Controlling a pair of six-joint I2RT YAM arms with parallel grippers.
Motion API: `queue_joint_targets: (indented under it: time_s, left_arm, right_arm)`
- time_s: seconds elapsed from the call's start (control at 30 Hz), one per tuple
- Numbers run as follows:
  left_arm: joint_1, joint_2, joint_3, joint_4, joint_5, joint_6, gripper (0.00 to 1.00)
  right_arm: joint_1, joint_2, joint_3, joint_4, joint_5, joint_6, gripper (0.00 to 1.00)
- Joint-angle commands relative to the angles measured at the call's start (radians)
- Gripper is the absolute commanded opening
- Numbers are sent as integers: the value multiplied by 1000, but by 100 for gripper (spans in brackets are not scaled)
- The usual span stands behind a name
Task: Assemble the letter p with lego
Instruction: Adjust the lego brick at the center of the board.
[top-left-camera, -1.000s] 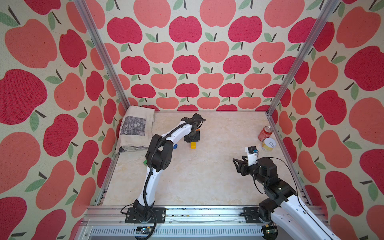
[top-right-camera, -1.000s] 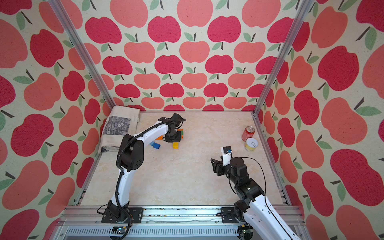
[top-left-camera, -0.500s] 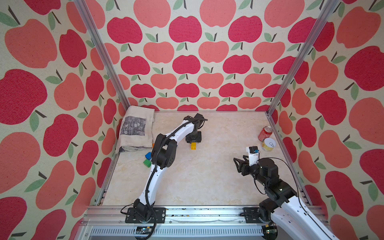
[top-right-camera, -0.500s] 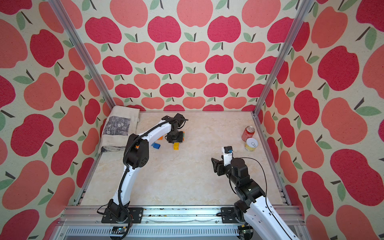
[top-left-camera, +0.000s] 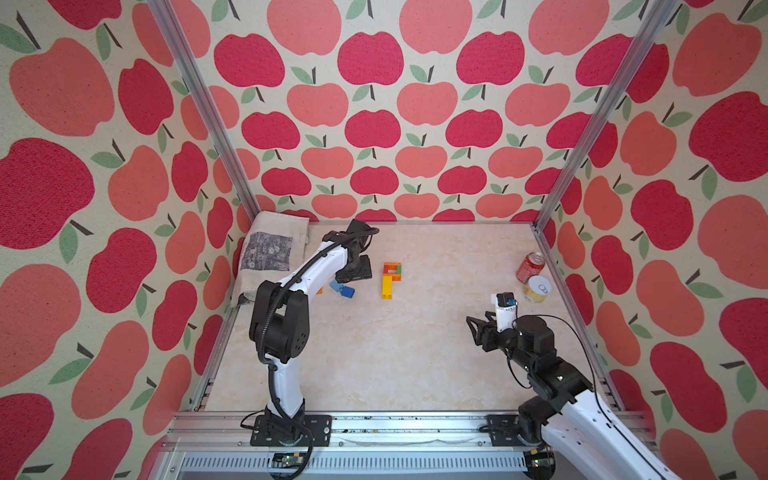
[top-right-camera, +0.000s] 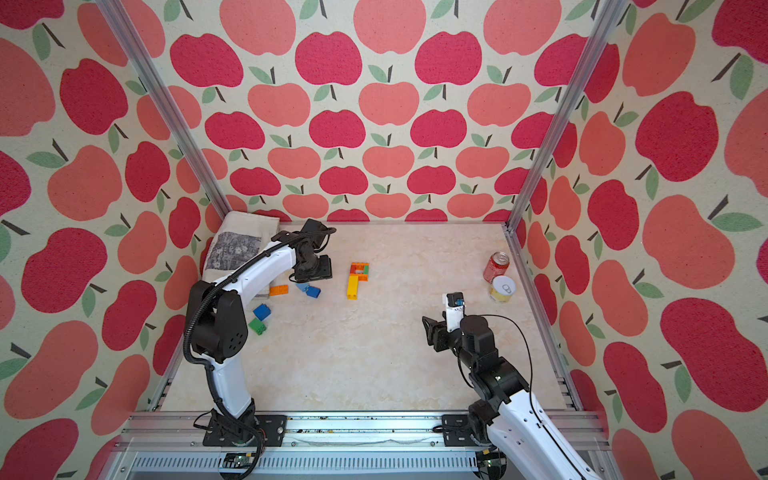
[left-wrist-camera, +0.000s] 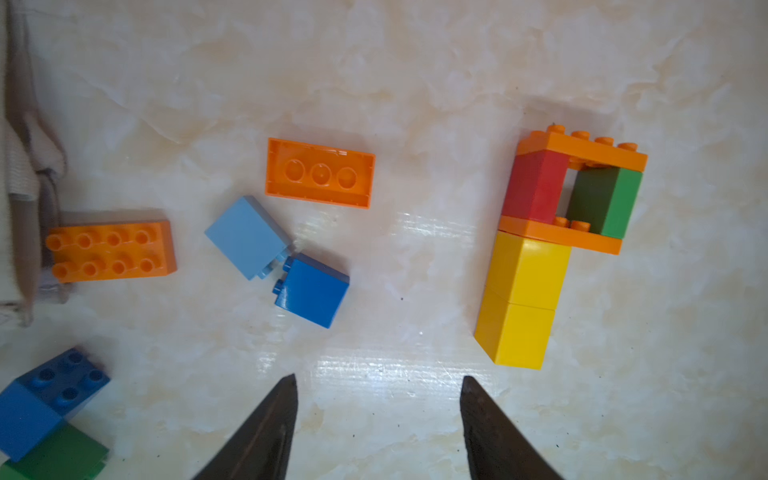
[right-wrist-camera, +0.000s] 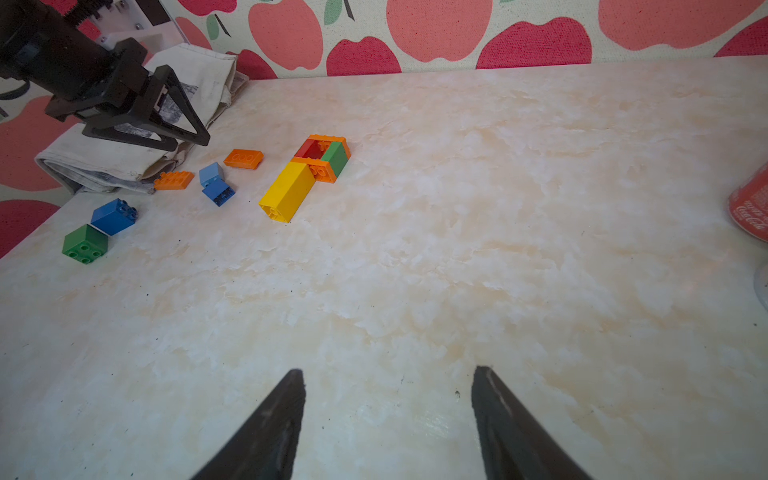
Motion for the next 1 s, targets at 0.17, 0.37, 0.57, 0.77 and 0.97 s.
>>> queue_joint_targets:
  time_s: [0.17,0.37,0.57,0.77,0.97]
  left_arm:
    - [49,148,78,12,-58,88,79]
    - [65,245,188,0,-58,130,84]
    - [54,314,264,-36,-84,76,83]
    - [16,293,209,7,-153,0,83]
    - [15,272,139,87,-127,-45,84]
  right_arm:
    - [-2,3,-17,16,13,5,67]
    - [-2,8,-21,22,15,2,67]
    - [-3,14,-21,24,23,-1,67]
    - [-2,8,-24,19,44,-3,68]
    - [-2,-9,-22,7,55,-3,68]
